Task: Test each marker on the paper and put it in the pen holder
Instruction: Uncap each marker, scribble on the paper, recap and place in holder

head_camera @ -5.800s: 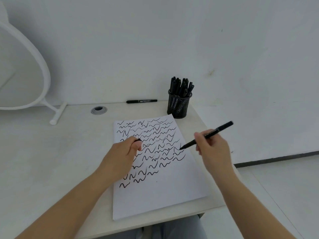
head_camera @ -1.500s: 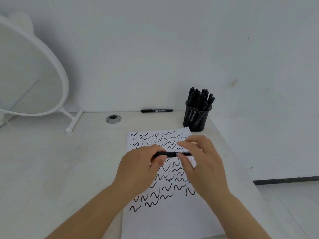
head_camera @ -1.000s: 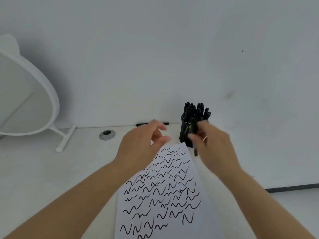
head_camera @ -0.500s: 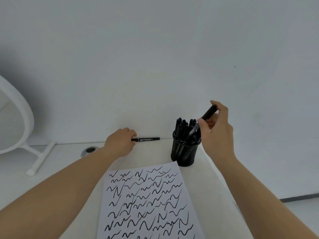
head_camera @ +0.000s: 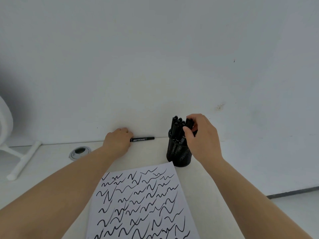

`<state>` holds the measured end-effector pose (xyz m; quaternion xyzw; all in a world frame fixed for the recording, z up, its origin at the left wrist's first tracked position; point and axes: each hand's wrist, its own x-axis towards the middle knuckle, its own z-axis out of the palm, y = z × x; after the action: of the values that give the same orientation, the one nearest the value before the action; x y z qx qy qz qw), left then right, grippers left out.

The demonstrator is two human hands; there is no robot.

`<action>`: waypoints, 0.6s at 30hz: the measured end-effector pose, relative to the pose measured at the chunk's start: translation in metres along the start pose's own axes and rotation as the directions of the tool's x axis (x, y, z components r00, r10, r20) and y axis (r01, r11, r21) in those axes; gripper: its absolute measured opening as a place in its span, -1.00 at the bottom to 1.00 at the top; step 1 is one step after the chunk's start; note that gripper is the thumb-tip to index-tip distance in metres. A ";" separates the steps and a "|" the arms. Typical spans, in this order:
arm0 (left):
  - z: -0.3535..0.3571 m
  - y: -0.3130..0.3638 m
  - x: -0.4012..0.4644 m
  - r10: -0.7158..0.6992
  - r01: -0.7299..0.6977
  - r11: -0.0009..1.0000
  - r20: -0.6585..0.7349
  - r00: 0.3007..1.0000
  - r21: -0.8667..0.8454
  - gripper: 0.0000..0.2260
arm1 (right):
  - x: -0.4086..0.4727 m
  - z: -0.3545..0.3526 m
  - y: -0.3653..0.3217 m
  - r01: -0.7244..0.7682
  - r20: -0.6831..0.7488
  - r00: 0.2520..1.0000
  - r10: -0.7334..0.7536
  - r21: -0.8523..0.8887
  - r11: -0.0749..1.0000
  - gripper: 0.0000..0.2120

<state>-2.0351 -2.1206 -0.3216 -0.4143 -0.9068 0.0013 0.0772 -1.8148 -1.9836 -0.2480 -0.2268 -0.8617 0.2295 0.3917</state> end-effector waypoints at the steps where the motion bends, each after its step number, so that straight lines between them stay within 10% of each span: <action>1: 0.000 0.000 0.001 -0.001 0.001 1.000 -0.004 1.000 -0.012 -0.78 | 0.000 0.000 0.000 0.002 -0.004 1.000 -0.002 0.004 1.000 -0.76; 18: -0.003 -0.007 -0.016 -0.095 0.098 0.990 0.039 0.995 -0.103 -0.80 | -0.020 0.009 0.004 0.198 -0.019 0.977 -0.210 -0.261 0.945 -0.64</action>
<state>-2.0295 -2.1374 -0.3200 -0.3734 -0.9258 -0.0429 0.0399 -1.8092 -1.9936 -0.2664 -0.1905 -0.8936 0.0685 0.4006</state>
